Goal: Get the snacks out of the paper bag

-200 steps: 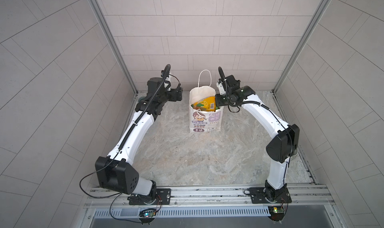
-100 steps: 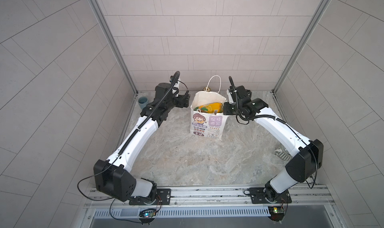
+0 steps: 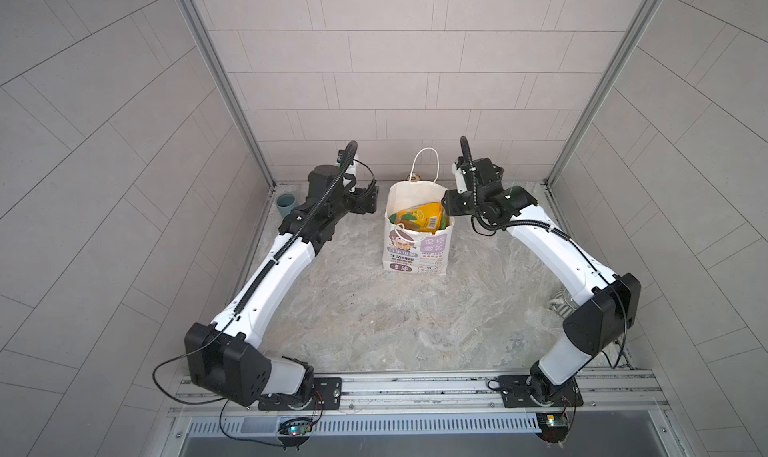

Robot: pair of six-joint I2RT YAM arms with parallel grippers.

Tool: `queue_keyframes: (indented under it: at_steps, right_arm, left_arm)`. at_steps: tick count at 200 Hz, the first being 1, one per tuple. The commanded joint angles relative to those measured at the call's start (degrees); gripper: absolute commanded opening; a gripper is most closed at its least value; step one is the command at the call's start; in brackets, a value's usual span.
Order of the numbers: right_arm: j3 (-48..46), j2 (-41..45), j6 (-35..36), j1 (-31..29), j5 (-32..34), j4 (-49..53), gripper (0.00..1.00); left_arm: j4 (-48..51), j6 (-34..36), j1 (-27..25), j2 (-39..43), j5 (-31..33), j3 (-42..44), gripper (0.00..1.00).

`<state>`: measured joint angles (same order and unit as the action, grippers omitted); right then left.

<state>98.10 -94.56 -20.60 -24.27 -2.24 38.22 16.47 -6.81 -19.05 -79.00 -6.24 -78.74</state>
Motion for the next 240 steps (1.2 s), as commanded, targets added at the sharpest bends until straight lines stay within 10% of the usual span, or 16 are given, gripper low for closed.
queue_keyframes:
  at_steps: [1,40,129,240]
  right_arm:
    - [2.9,2.6,2.9,3.2,-2.6,-0.6,0.66]
    - [6.2,-1.1,15.3,9.2,-18.0,0.9,0.76]
    - [20.7,-15.1,32.9,8.0,-22.7,15.3,0.71]
    - [37.4,-28.9,37.6,5.7,-25.3,21.8,0.06]
  left_arm:
    - [-0.7,0.7,-0.2,2.4,-0.7,-3.3,0.94]
    - [2.4,6.5,-0.2,0.5,-9.9,-7.6,0.93]
    - [8.5,20.7,-0.2,-3.3,-21.3,-9.4,0.93]
    - [5.4,20.2,-0.2,-4.1,-20.2,-8.4,0.91]
